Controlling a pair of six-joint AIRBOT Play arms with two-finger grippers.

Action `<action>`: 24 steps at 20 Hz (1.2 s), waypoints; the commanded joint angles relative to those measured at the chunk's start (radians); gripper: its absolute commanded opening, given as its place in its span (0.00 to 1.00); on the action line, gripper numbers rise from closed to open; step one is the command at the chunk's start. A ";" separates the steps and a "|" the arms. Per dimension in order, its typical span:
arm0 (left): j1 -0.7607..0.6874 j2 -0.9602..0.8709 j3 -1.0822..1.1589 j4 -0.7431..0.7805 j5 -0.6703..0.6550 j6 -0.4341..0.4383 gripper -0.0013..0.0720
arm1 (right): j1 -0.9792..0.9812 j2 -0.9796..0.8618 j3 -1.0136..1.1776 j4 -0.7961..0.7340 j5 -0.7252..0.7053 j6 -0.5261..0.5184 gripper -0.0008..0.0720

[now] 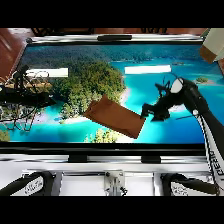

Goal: Fold the shirts.

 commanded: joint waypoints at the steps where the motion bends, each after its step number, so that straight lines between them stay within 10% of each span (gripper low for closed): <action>1: 0.000 0.000 -0.006 0.000 0.006 0.001 0.07 | -0.031 0.031 -0.193 0.124 -0.128 0.017 0.86; 12: -0.042 0.000 -0.006 -0.077 0.096 -0.003 0.07 | 0.006 -0.065 -0.299 0.391 -0.388 -0.138 0.86; 15: -0.055 0.000 -0.006 -0.083 0.104 -0.029 0.07 | 0.014 -0.072 -0.267 0.469 -0.426 -0.302 0.09; 19: -0.058 -0.001 -0.006 -0.085 0.105 -0.044 0.07 | -0.105 -0.032 -0.105 0.405 -0.419 -0.376 0.09; 24: -0.058 -0.001 -0.006 -0.087 0.103 -0.055 0.07 | -0.433 0.090 0.037 0.180 -0.294 -0.204 0.09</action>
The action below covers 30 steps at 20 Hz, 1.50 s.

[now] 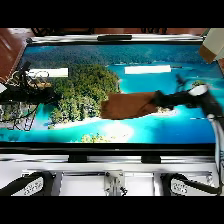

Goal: Fold the shirts.

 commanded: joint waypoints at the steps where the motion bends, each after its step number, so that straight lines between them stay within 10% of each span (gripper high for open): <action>1: 0.000 0.000 0.000 -0.001 0.002 -0.008 0.07 | -0.243 0.101 0.069 -0.182 0.124 0.092 0.09; 9: -0.027 -0.002 0.000 0.000 0.004 -0.003 0.07 | -0.622 0.323 -0.090 -0.529 0.460 0.155 0.09; 18: -0.043 -0.001 0.000 0.000 0.003 0.012 0.07 | -0.624 0.531 -0.474 -0.715 0.460 0.163 0.09; 19: -0.043 -0.001 0.000 0.000 0.003 0.012 0.07 | -0.624 0.531 -0.474 -0.703 0.458 0.180 0.15; 21: -0.043 -0.001 0.000 0.000 0.003 0.012 0.07 | -0.624 0.531 -0.473 -0.692 0.478 0.169 0.75; 25: -0.043 -0.002 0.009 0.016 0.000 0.023 0.07 | -0.622 0.530 -0.323 -0.738 0.535 0.101 0.76; 30: -0.239 -0.104 0.329 0.788 -0.209 -0.125 0.07 | -0.335 0.522 0.104 -0.664 0.222 0.242 0.75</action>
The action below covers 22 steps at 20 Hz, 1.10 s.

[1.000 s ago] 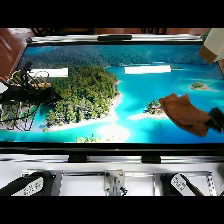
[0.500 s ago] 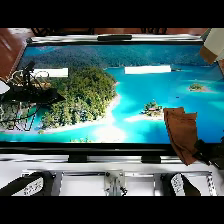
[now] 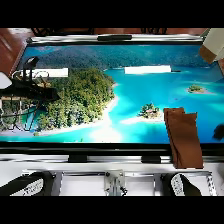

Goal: Fold the shirts.

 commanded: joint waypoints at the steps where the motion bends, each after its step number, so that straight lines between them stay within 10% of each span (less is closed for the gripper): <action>1: -0.127 -0.095 0.214 0.485 -0.130 -0.120 0.07 | 0.305 -0.027 0.217 0.050 -0.220 0.109 0.76; 3: -0.173 -0.162 0.282 0.476 -0.158 -0.157 0.25 | 0.645 -0.104 0.233 -0.034 -0.221 0.207 0.82; 4: -0.200 -0.187 0.282 0.466 -0.180 -0.161 0.74 | 0.796 -0.157 0.233 -0.085 -0.200 0.254 0.92; 5: -0.223 -0.210 0.277 0.468 -0.222 -0.193 0.94 | 0.913 -0.221 0.235 -0.104 -0.164 0.317 0.92; 9: -0.257 -0.180 0.132 0.465 -0.214 -0.319 0.93 | 0.987 -0.422 0.300 0.059 0.010 0.314 0.92; 22: -0.248 -0.054 0.011 0.457 -0.116 -0.263 0.93 | 0.986 -0.422 0.302 0.053 0.018 0.254 0.92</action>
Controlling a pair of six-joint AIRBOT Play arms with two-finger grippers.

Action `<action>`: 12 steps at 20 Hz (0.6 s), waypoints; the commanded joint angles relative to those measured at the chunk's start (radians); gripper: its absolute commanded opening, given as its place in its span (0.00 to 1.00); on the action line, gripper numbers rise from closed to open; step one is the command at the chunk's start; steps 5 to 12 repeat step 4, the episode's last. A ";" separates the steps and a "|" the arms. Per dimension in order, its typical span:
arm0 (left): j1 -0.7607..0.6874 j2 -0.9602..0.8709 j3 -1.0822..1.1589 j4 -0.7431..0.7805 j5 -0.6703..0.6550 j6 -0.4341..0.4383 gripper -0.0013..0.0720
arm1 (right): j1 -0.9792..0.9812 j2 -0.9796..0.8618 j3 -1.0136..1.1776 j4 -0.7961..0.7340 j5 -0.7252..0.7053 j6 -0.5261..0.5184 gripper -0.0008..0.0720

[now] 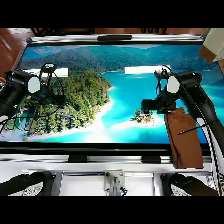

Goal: Fold the shirts.

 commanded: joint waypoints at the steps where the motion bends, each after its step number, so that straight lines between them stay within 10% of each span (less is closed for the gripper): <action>1: 0.009 0.003 -0.003 0.000 -0.009 0.034 0.93 | 0.002 -0.002 0.001 0.002 0.003 -0.002 0.92; 12: 0.009 0.004 -0.003 0.000 -0.009 0.034 0.93 | 0.002 -0.002 0.001 0.002 0.003 -0.002 0.92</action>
